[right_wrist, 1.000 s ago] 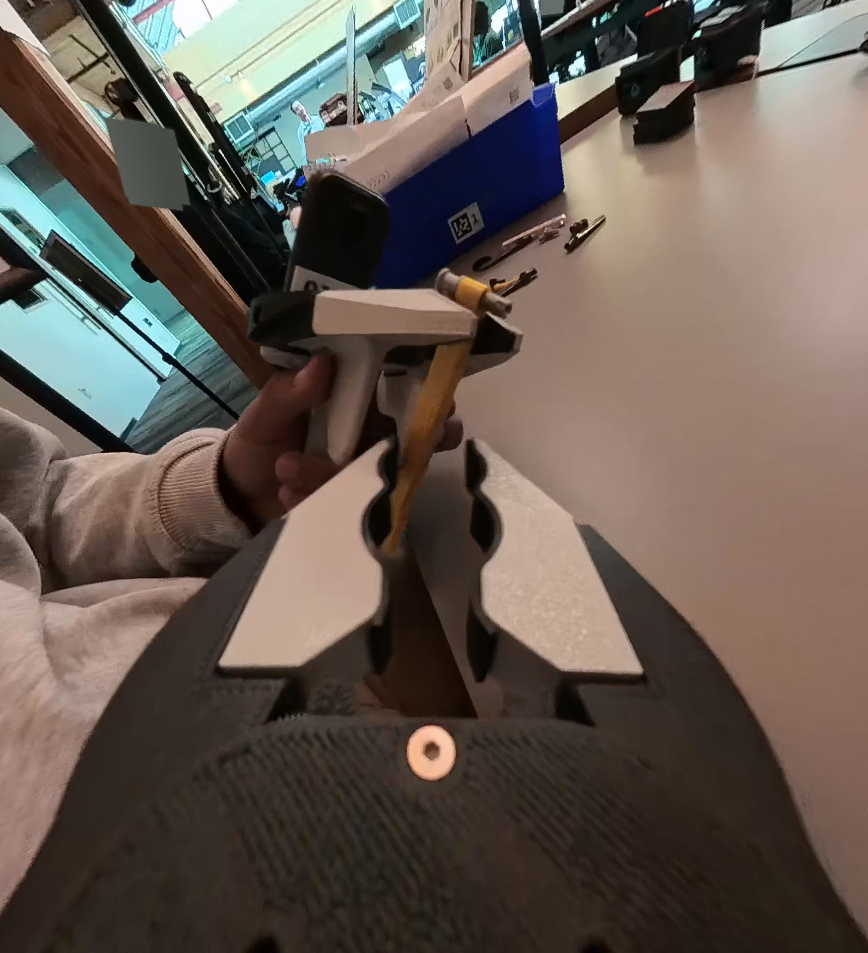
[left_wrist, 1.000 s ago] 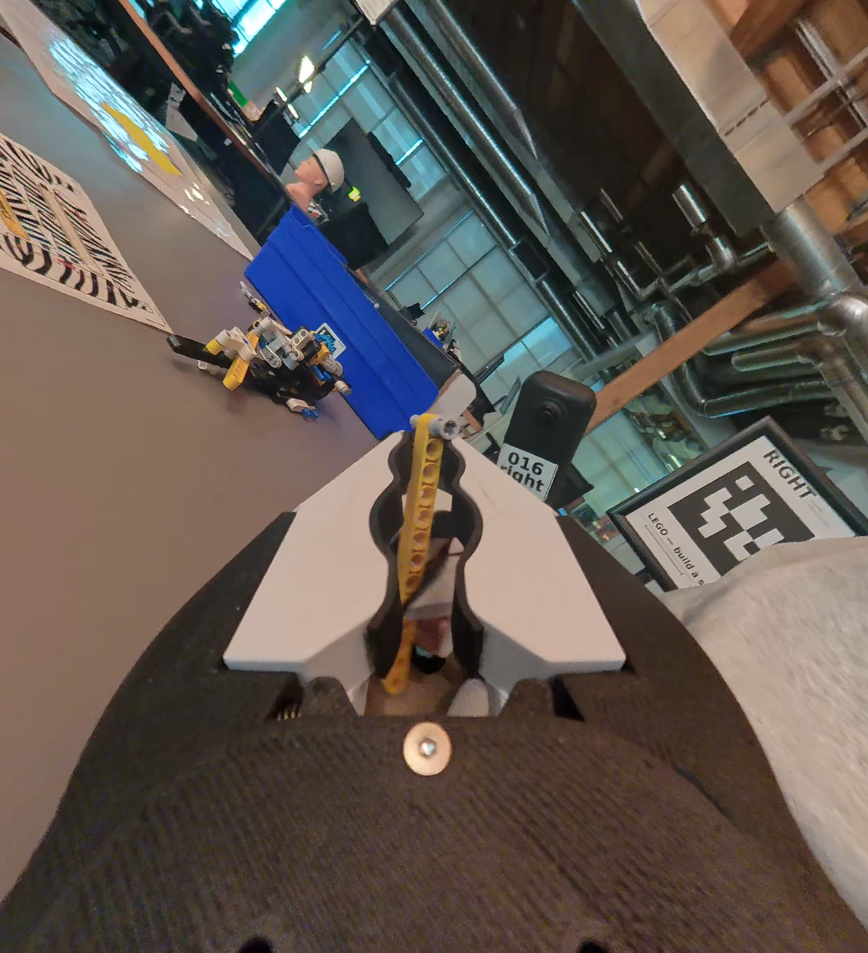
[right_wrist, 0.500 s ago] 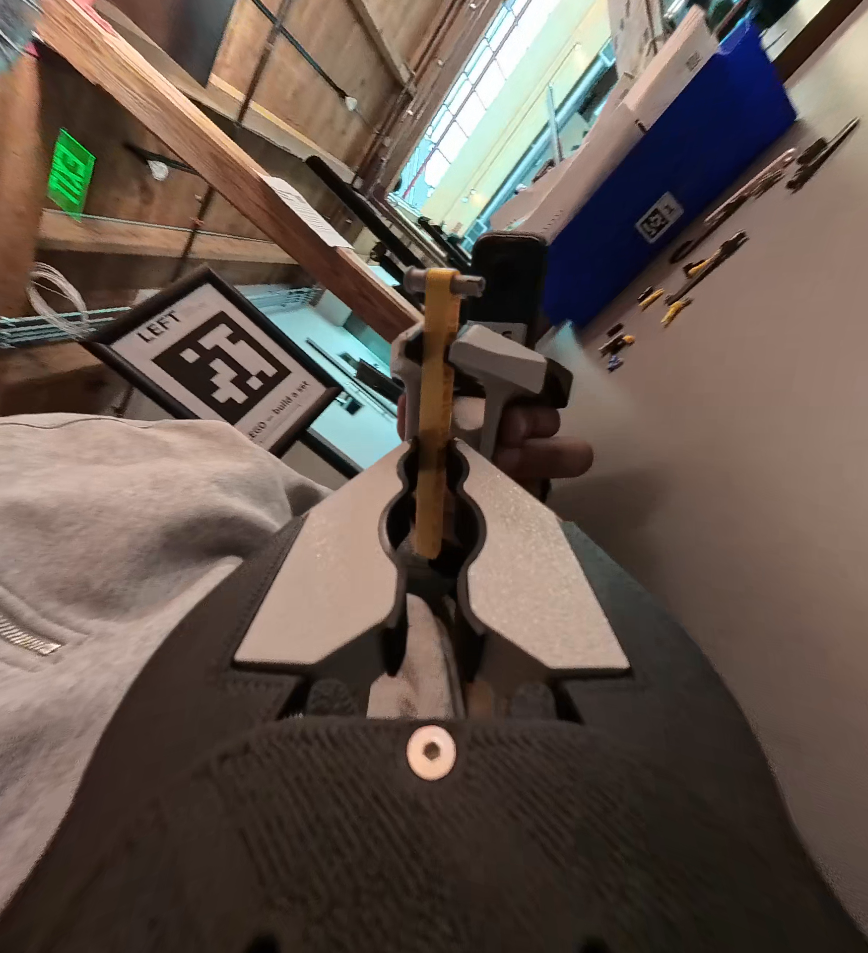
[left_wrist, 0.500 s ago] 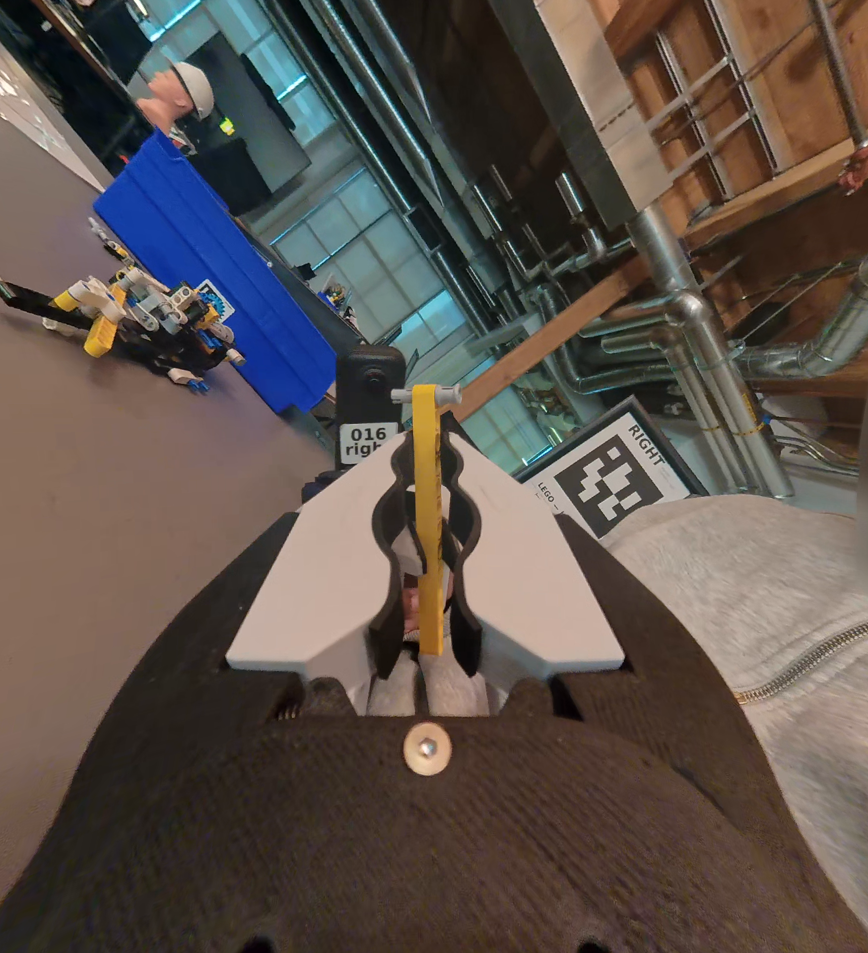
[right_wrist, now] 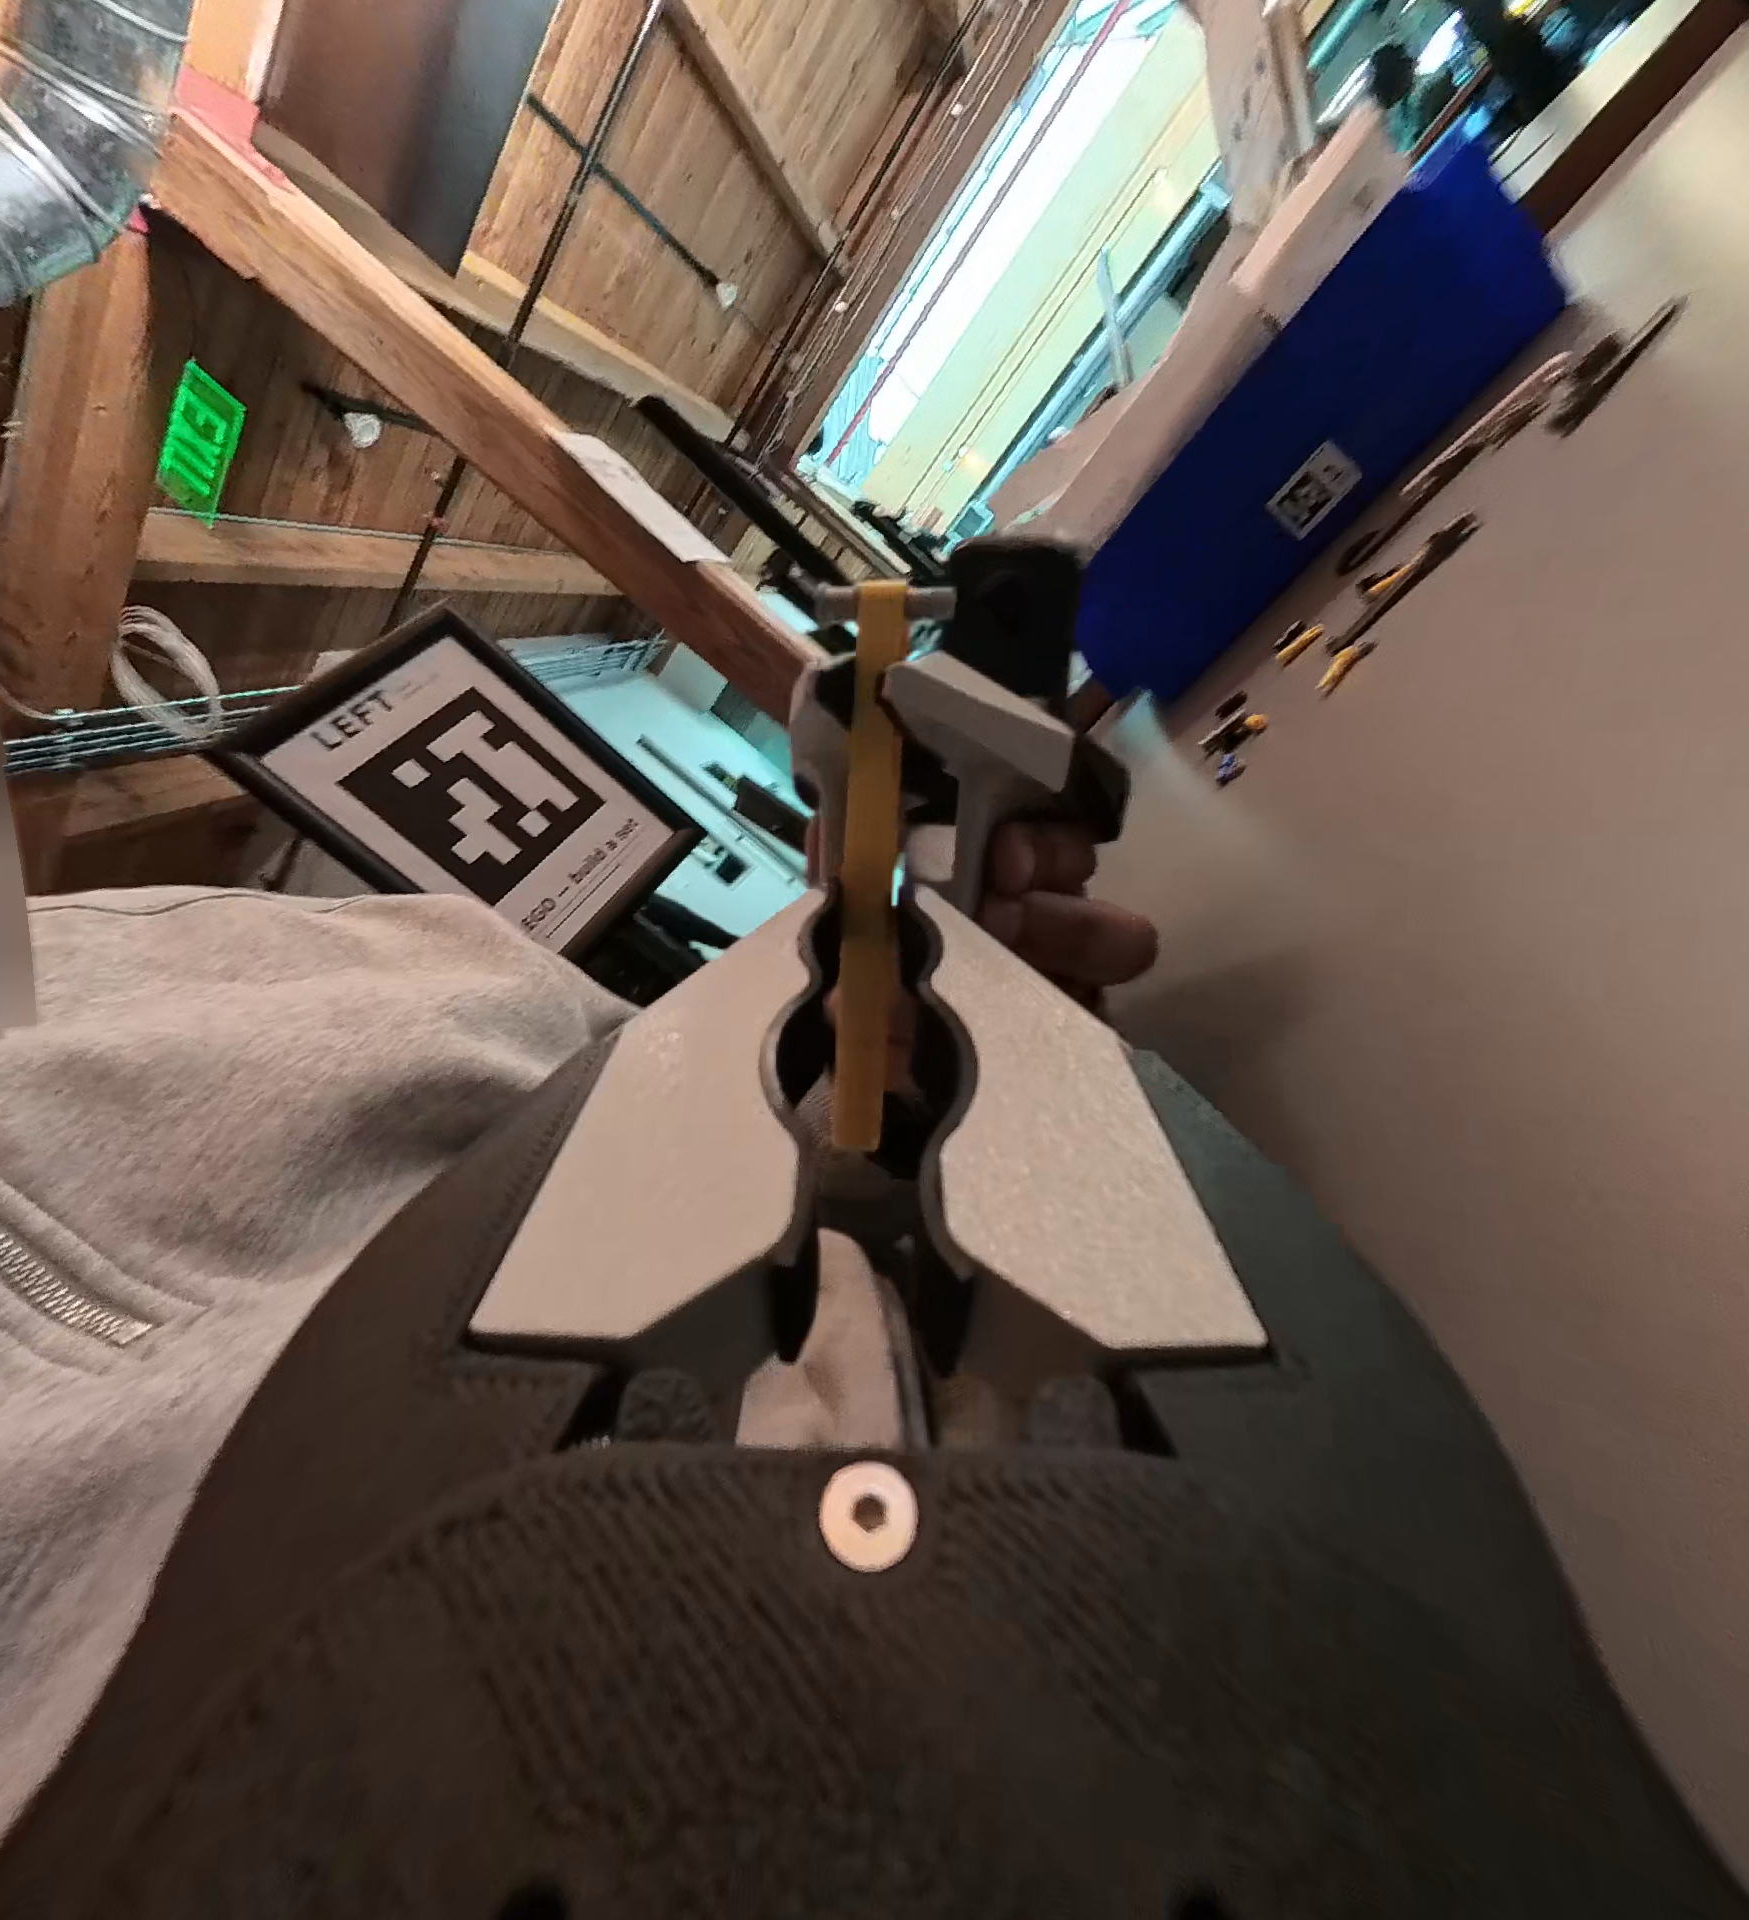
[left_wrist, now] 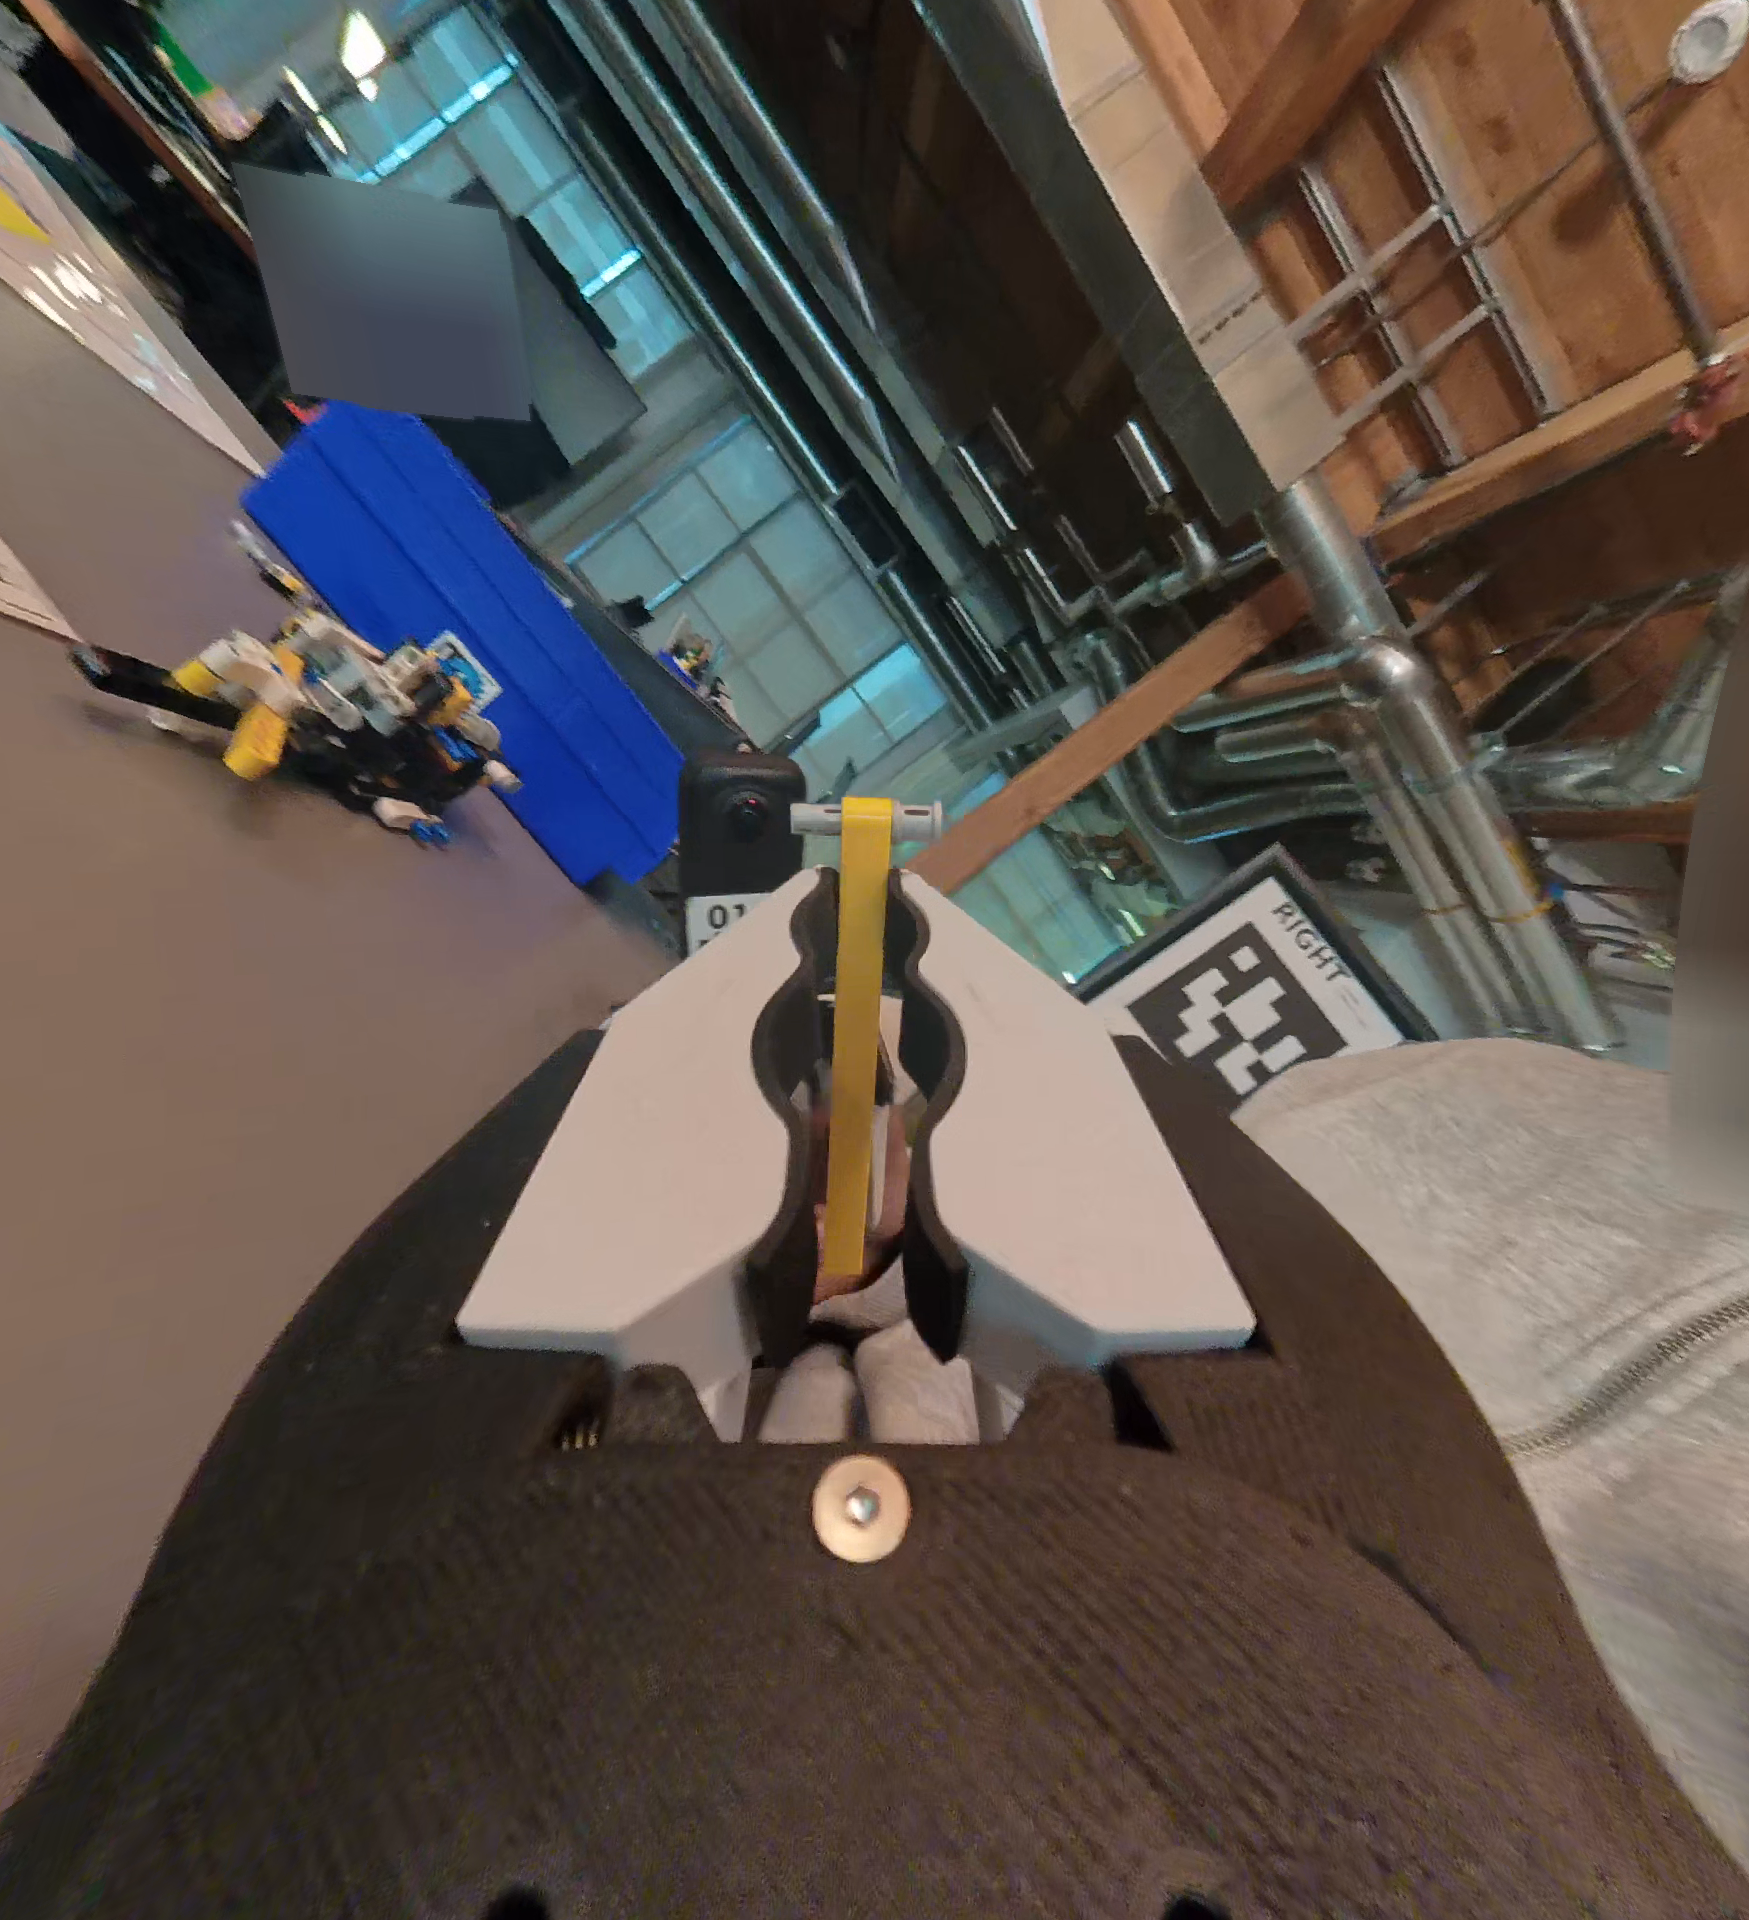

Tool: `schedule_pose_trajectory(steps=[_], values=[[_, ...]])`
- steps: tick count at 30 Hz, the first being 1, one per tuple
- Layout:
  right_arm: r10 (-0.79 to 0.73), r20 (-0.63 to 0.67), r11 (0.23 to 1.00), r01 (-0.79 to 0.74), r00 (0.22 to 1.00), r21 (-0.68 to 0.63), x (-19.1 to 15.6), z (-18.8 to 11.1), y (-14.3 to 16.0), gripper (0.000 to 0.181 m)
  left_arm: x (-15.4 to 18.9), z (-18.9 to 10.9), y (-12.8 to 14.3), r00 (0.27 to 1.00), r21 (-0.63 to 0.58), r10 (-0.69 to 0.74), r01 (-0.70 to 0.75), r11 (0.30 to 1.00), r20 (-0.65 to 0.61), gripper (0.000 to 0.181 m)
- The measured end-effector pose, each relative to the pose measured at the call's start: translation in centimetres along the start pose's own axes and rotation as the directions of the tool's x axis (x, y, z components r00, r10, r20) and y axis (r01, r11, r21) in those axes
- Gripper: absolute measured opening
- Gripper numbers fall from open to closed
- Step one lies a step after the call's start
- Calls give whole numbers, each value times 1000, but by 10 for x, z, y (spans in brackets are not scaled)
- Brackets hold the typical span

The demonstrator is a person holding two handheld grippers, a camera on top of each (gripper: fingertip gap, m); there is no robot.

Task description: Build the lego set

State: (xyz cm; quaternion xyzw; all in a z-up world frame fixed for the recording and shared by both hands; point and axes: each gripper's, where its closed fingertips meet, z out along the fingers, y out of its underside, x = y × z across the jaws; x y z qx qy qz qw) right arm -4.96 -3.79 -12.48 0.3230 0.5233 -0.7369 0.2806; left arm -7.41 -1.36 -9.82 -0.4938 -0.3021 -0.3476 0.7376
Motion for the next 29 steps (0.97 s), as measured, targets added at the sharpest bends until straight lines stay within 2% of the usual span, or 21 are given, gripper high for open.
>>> schedule_pose_trajectory(steps=[1, 3, 6, 8, 10, 14, 17, 18, 20, 22, 27, 29], values=[[-17, -33, 1000, 17, 999, 13, 4, -3, -4, 11, -1, -1, -2, 1000, 6, 21, -21, 1000, 20, 6], [-55, -119, 998, 59, 991, 29, 14, -13, -13, 14, -5, -5, -9, 994, 34, 71, -74, 997, 79, 6], [-137, -243, 987, 152, 960, 45, 25, -29, -28, 19, -20, -17, -26, 952, 73, 177, -201, 977, 249, 6], [-230, -331, 968, 252, 915, 22, 30, -38, -36, 19, -25, -27, -37, 900, 77, 256, -301, 951, 354, 6], [-352, -422, 929, 366, 836, -50, 35, -44, -40, 19, -28, -35, -47, 836, 57, 332, -394, 917, 437, 6], [-601, -583, 781, 557, 547, -283, 47, -52, -43, 27, -33, -50, -61, 681, -9, 441, -538, 843, 584, 5], [-774, -592, 560, 678, 223, -476, 51, -55, -47, 23, -37, -56, -65, 566, -61, 484, -606, 793, 667, 3], [-809, -572, 490, 695, 136, -527, 51, -54, -46, 12, -36, -57, -66, 542, -69, 493, -622, 780, 680, 3], [-827, -561, 414, 708, 30, -573, 50, -53, -46, 0, -34, -57, -66, 521, -81, 504, -636, 767, 689, 3], [-819, -574, 397, 721, -1, -568, 48, -50, -48, 0, -33, -58, -67, 534, -66, 489, -626, 777, 690, 3], [-732, -680, 462, 706, -37, -536, 57, -57, -69, 0, -32, -68, -76, 542, -29, 450, -615, 788, 709, 3], [-736, -676, 482, 685, -21, -546, 62, -56, -68, 0, -32, -72, -79, 534, -24, 442, -618, 786, 720, 3]])
